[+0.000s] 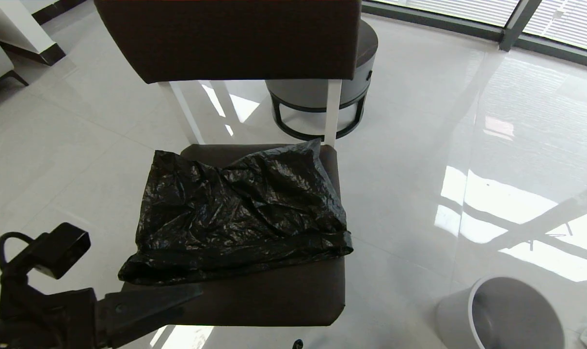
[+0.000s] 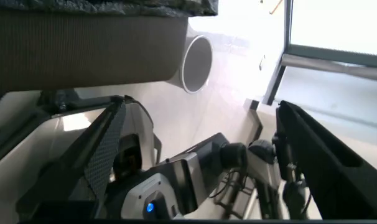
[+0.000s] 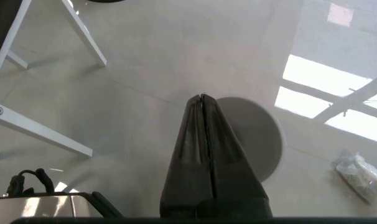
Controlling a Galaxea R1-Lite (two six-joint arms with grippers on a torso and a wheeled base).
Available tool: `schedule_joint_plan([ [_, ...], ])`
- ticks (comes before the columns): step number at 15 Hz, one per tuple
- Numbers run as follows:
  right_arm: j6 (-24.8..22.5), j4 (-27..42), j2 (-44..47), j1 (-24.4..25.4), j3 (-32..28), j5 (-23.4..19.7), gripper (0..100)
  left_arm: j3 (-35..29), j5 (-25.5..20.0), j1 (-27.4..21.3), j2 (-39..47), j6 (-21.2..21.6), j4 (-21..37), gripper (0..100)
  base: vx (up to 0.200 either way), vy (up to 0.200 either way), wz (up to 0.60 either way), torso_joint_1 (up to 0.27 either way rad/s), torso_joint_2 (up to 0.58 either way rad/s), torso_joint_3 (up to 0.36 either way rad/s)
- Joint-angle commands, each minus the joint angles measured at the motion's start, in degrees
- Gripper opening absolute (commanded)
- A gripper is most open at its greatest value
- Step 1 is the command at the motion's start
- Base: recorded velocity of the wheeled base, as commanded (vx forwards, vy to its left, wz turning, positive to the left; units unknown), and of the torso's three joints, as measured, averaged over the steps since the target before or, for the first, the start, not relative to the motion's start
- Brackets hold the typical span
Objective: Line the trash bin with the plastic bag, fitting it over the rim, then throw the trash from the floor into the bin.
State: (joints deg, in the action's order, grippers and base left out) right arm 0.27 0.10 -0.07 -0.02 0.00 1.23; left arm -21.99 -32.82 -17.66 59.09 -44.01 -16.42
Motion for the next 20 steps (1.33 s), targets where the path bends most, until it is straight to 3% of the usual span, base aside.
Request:
schedule_joint_plan([
  [1, 0.0, 0.0, 0.1, 0.0, 0.0, 0.0, 0, 0.1, 0.6, -0.1, 7.9, -2.0, -2.7, 100, 0.0, 0.0, 0.0, 0.0, 0.0, 0.0],
  [7, 0.0, 0.0, 0.1, -0.1, 0.0, -0.5, 0, 0.6, 0.8, 0.1, 10.9, -2.3, -3.4, 100, 0.0, 0.0, 0.0, 0.0, 0.0, 0.0],
  [11, 0.0, 0.0, 0.1, 0.0, 0.0, -0.6, 0, 1.7, 1.0, 2.8, 17.5, -2.4, -11.4, 100, 0.0, 0.0, 0.0, 0.0, 0.0, 0.0],
  [16, 0.0, 0.0, 0.1, 0.0, 0.0, -0.7, 0, 2.7, 0.9, 2.9, 18.3, -2.4, -12.8, 100, 0.0, 0.0, 0.0, 0.0, 0.0, 0.0],
  [20, 0.0, 0.0, 0.1, 0.0, 0.0, -0.7, 0, 4.0, 0.8, 4.1, 20.2, -3.2, -18.0, 100, 0.0, 0.0, 0.0, 0.0, 0.0, 0.0],
])
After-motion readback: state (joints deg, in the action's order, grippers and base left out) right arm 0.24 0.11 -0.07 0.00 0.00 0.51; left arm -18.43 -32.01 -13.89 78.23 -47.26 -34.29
